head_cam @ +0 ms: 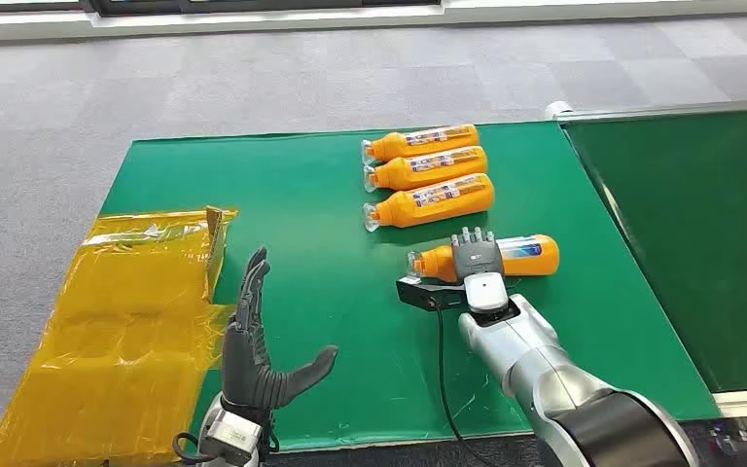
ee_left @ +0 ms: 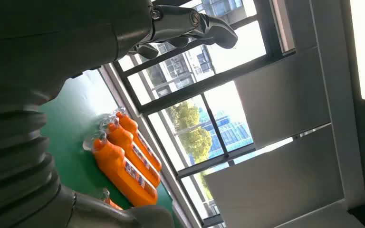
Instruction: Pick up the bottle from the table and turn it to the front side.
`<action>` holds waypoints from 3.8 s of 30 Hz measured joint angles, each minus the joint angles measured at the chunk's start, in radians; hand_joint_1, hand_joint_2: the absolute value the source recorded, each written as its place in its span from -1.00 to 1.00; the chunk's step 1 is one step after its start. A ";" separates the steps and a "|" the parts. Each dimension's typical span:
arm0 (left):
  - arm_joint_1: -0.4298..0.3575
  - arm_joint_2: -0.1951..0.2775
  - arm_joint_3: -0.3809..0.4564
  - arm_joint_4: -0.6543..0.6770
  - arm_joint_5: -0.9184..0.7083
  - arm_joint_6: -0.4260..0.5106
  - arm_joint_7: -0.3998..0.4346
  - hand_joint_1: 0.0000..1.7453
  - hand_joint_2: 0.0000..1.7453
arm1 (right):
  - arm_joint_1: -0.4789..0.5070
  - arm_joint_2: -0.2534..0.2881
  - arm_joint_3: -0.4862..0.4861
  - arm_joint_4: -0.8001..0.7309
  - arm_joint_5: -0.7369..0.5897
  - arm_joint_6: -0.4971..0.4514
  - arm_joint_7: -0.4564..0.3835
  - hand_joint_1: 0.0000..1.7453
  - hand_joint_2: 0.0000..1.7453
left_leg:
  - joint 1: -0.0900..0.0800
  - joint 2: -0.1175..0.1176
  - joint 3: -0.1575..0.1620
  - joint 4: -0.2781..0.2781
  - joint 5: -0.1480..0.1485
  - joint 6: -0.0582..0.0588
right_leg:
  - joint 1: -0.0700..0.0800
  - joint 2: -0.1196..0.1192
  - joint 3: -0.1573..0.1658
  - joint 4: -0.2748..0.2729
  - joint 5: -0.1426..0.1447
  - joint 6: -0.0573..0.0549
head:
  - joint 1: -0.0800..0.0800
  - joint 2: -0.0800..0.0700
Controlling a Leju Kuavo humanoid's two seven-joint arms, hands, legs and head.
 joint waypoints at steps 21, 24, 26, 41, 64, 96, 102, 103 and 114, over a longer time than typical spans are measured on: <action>0.010 -0.008 0.002 -0.001 -0.030 -0.008 0.000 -1.00 1.00 | 0.000 -0.002 0.015 0.000 -0.006 -0.011 -0.021 -1.00 1.00 | 0.000 0.000 0.000 0.000 0.000 0.000 | 0.000 0.000 0.000 0.000 0.000 0.000 | 0.000 0.000; 0.011 -0.009 0.002 -0.002 -0.032 -0.008 0.000 -1.00 1.00 | 0.000 -0.002 0.015 0.000 -0.006 -0.011 -0.023 -1.00 1.00 | 0.000 0.000 0.000 0.000 0.000 0.000 | 0.000 0.000 0.000 0.000 0.000 0.000 | 0.000 0.000; 0.013 -0.010 0.003 -0.004 -0.036 -0.009 0.000 -1.00 1.00 | 0.000 -0.002 0.015 0.000 -0.008 -0.012 -0.028 -1.00 1.00 | 0.000 0.000 0.000 0.000 0.000 0.000 | 0.000 0.000 0.000 0.000 0.000 0.000 | 0.000 0.000; 0.032 -0.018 0.036 -0.035 -0.052 -0.016 0.000 -1.00 1.00 | -0.006 0.006 0.009 0.000 -0.051 -0.027 -0.123 1.00 1.00 | 0.000 0.000 0.000 0.000 0.000 0.000 | 0.000 0.000 0.000 0.000 0.000 0.000 | 0.000 0.000; 0.057 -0.027 0.080 -0.064 -0.071 -0.010 0.000 -1.00 1.00 | -0.003 0.022 -0.012 -0.017 -0.052 -0.209 -0.152 1.00 1.00 | 0.000 0.000 -0.001 0.000 0.000 0.000 | 0.000 0.000 0.000 0.000 0.000 0.000 | 0.000 0.000; 0.032 -0.041 0.214 -0.104 -0.155 -0.059 0.004 -1.00 1.00 | 0.496 0.078 -0.035 -0.950 -0.543 -0.382 -0.537 1.00 1.00 | 0.001 -0.001 -0.003 -0.001 0.000 -0.001 | 0.001 -0.001 -0.003 0.000 -0.001 -0.001 | 0.000 0.000; 0.007 -0.041 0.255 -0.090 -0.157 -0.064 0.007 -1.00 1.00 | 0.578 0.087 -0.004 -1.045 -0.605 -0.373 -0.553 1.00 1.00 | 0.001 -0.001 -0.003 -0.001 0.000 -0.001 | 0.001 -0.001 -0.003 0.000 -0.001 -0.001 | 0.000 0.000; 0.006 -0.041 0.259 -0.089 -0.159 -0.067 0.008 -1.00 1.00 | 0.585 0.088 -0.002 -1.051 -0.611 -0.371 -0.555 1.00 1.00 | 0.001 -0.001 -0.003 0.000 0.000 -0.001 | 0.001 -0.001 -0.003 0.000 -0.001 -0.001 | 0.000 0.000; 0.000 -0.043 0.284 -0.073 -0.175 -0.086 0.011 -1.00 1.00 | 0.612 0.089 0.015 -1.074 -0.681 -0.319 -0.599 1.00 1.00 | 0.001 -0.001 -0.003 0.000 0.000 -0.001 | 0.001 -0.001 -0.003 0.000 -0.001 -0.001 | 0.000 0.000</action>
